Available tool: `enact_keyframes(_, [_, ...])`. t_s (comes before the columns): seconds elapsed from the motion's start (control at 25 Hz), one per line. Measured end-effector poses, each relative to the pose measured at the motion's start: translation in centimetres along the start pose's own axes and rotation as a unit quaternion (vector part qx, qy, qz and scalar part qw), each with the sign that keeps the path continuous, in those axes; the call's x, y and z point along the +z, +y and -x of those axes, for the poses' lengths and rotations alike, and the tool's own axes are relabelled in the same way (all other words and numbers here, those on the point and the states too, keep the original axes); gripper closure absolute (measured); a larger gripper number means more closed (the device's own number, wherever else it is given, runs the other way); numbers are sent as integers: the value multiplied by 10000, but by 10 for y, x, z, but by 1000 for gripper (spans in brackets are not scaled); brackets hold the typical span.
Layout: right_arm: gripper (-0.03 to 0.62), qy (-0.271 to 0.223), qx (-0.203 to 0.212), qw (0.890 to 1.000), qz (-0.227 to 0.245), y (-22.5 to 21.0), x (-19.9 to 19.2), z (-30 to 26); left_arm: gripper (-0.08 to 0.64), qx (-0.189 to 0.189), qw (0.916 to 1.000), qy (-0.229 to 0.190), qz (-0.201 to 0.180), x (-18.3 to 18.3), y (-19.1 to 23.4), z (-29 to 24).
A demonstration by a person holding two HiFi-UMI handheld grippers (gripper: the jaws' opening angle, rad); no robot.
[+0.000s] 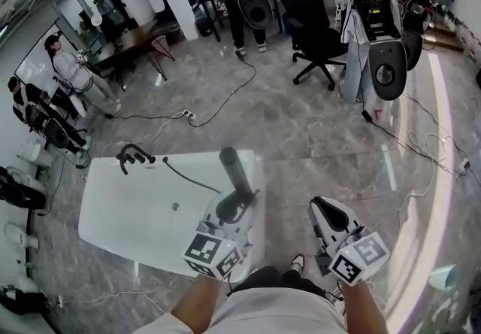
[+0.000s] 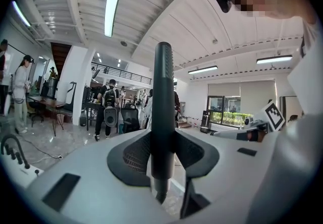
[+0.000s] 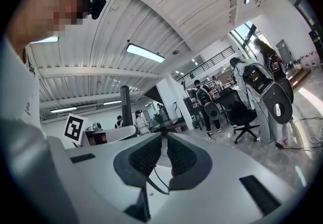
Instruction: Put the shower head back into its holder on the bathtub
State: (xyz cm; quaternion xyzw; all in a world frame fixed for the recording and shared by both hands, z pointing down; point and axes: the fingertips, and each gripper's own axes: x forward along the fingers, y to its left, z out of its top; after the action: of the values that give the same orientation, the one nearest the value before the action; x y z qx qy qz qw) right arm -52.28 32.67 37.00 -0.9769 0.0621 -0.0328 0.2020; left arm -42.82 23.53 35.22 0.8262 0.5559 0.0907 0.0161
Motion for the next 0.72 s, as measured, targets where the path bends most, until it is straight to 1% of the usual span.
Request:
enact_keyframes(0.12, [575,-26,26,10000,-5,-14,2,-3,426,27,10000,-11,-23,-2,-1,-16])
enact_keyframes(0.4, [575,-15,63,10000,43,-43,23,-28,426,31,10000,0,54,6,10,-56])
enact_keyframes(0.52, [575,41,107,9999,63,-59,29,-51,426,41,9999,-28,98,11,25,-79])
enact_keyframes(0.72, [575,138,160,9997,138,-92,40,-102,426,78,9998,-99,126,17,62,-124])
